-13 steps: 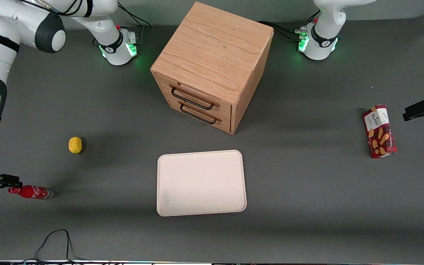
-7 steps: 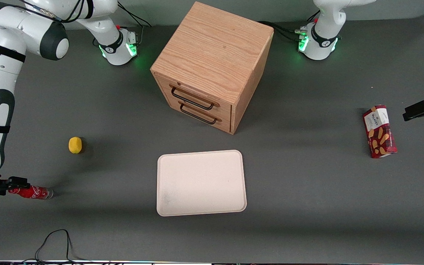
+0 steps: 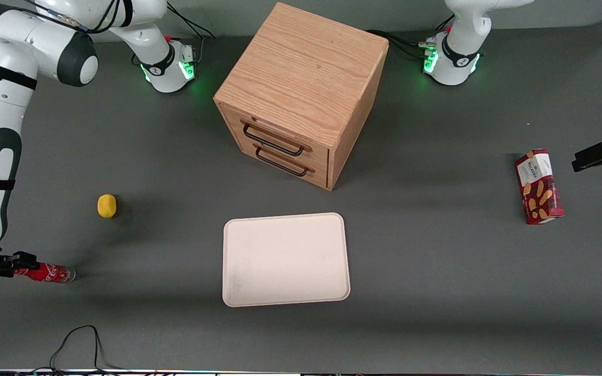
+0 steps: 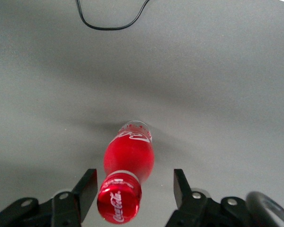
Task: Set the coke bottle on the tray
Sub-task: 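Close the right gripper around the bottle's neck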
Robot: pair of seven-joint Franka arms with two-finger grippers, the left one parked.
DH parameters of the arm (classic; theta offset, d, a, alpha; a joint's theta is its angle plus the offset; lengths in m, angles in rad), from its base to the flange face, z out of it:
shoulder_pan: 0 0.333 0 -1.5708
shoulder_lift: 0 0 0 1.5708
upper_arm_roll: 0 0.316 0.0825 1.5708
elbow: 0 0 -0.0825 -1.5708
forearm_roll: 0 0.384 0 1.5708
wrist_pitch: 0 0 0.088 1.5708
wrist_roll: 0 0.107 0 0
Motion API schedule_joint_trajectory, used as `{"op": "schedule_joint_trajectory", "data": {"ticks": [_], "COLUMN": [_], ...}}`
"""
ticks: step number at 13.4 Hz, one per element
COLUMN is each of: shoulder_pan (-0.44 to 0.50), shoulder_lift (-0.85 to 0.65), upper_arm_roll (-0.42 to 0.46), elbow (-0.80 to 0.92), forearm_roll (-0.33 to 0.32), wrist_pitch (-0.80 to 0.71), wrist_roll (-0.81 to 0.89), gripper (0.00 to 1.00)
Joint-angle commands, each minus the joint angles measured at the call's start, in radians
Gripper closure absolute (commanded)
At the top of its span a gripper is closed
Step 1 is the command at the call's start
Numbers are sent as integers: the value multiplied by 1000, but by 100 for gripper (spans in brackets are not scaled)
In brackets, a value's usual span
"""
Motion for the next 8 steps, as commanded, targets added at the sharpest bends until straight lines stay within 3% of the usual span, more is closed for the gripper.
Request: {"op": "schedule_joint_trajectory", "data": {"ticks": [1,5,8], "shoulder_pan": [-2,6,24], "shoulder_lift": [13,4,-44], "upper_arm_roll": [-11,-13,-15], "elbow": [20,22,25], "forearm_roll": [32,31,17], "wrist_pitch": [-1,-4,-46], "wrist_roll": [-32,-24,-20], "gripper": [57,91,98]}}
